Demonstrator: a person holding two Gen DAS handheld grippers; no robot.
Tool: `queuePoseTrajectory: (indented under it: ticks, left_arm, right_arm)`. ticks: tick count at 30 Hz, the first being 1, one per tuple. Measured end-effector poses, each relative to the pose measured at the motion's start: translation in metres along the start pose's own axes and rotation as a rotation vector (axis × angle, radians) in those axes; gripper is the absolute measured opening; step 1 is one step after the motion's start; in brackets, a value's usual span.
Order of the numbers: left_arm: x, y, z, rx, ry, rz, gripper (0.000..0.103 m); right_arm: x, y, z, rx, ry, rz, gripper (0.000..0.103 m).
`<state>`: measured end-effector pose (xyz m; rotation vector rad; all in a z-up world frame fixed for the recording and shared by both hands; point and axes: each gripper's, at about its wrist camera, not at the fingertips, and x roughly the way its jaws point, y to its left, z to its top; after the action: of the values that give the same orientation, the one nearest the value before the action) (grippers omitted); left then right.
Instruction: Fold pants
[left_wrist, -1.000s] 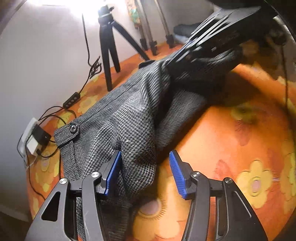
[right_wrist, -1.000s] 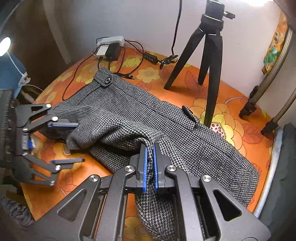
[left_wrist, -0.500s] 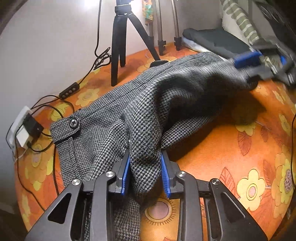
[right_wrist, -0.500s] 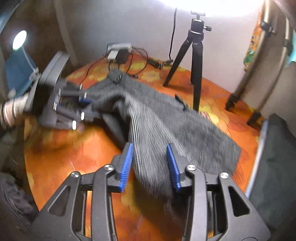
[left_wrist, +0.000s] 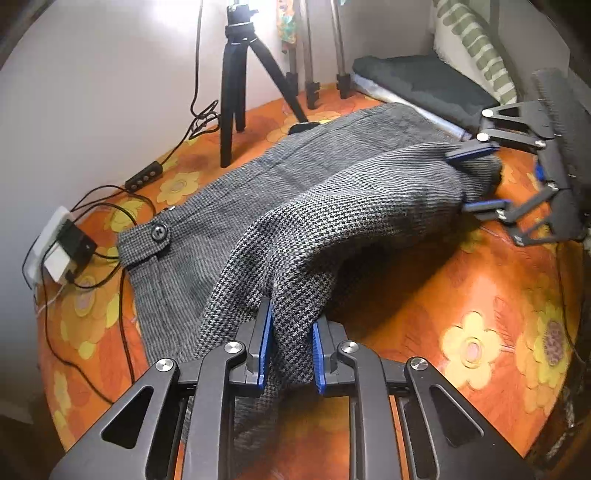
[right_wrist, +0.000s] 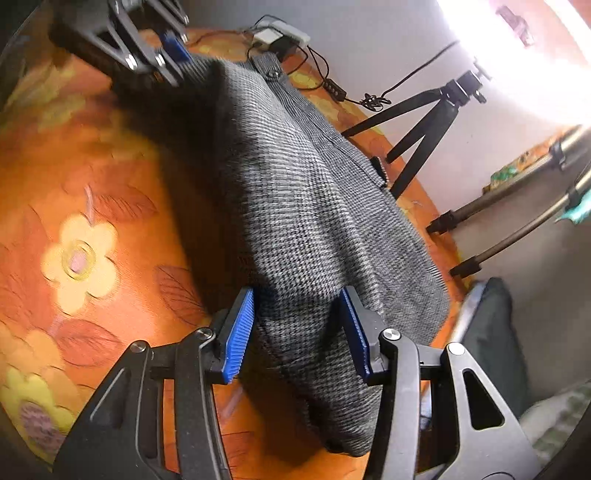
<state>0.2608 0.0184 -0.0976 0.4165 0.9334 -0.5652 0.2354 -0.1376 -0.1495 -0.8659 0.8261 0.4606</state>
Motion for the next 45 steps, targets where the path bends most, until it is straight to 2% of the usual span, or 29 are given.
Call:
queuePoseTrajectory:
  ticks: [2,3,4,7,10,13,15,17,18,20,24,25,28,30,34,38,41,45]
  left_arm:
    - [-0.007,-0.008,-0.004,0.014,0.005,-0.014,0.016]
    - [-0.011,-0.012,-0.007,0.024,0.011,-0.014,0.016]
    - [-0.017,-0.016,-0.011,0.031,0.019,-0.025,0.016]
    - [-0.03,-0.027,-0.022,0.04,0.038,-0.055,0.016]
    - [-0.034,-0.035,-0.034,0.013,0.088,-0.148,0.016]
    - [-0.033,-0.043,-0.048,0.004,0.125,-0.143,0.017]
    - [-0.035,-0.044,-0.055,-0.021,0.126,-0.14,0.017]
    - [-0.041,-0.04,-0.061,-0.049,0.109,-0.127,0.022]
    - [-0.047,-0.035,-0.065,-0.074,0.093,-0.115,0.024]
    - [-0.054,-0.028,-0.068,-0.108,0.064,-0.085,0.025]
    - [-0.069,0.005,-0.081,-0.295,-0.024,-0.038,0.025]
    - [-0.072,0.014,-0.086,-0.348,-0.051,-0.03,0.025]
    - [-0.073,0.033,-0.1,-0.502,-0.118,-0.04,0.036]
    - [-0.068,0.042,-0.109,-0.571,-0.13,-0.044,0.036]
    - [-0.053,0.045,-0.113,-0.607,-0.109,0.004,0.036]
    - [-0.044,0.05,-0.117,-0.662,-0.124,0.004,0.036]
    - [-0.04,0.052,-0.12,-0.669,-0.107,0.037,0.036]
    - [-0.036,0.052,-0.129,-0.685,-0.098,0.045,0.036]
  right_arm:
    - [0.001,-0.003,0.001,0.008,0.02,0.012,0.024]
    - [-0.002,-0.004,0.001,0.01,0.027,0.031,0.019]
    - [-0.006,-0.004,-0.001,0.003,0.03,0.04,0.011]
    - [-0.025,-0.003,-0.006,-0.027,0.038,0.095,0.005]
    - [-0.042,-0.002,-0.013,-0.074,0.067,0.159,0.005]
    - [-0.044,0.005,-0.024,-0.113,0.121,0.19,0.005]
    - [-0.046,0.005,-0.03,-0.086,0.132,0.19,0.013]
    - [-0.053,-0.002,-0.034,-0.031,0.105,0.19,0.035]
    - [-0.06,-0.01,-0.036,0.02,0.076,0.207,0.038]
    - [-0.073,-0.025,-0.039,0.125,0.019,0.232,0.038]
    - [-0.09,-0.036,-0.038,0.27,-0.07,0.232,0.038]
    - [-0.093,-0.034,-0.035,0.292,-0.09,0.234,0.038]
    - [-0.094,-0.022,-0.017,0.316,-0.138,0.257,0.038]
    - [-0.091,-0.008,-0.001,0.315,-0.155,0.288,0.038]
    - [-0.074,0.024,0.025,0.297,-0.148,0.33,0.038]
    - [-0.047,0.05,0.044,0.298,-0.108,0.361,0.038]
    - [-0.022,0.055,0.053,0.316,-0.068,0.354,0.038]
    - [0.008,0.055,0.059,0.36,-0.006,0.373,0.038]
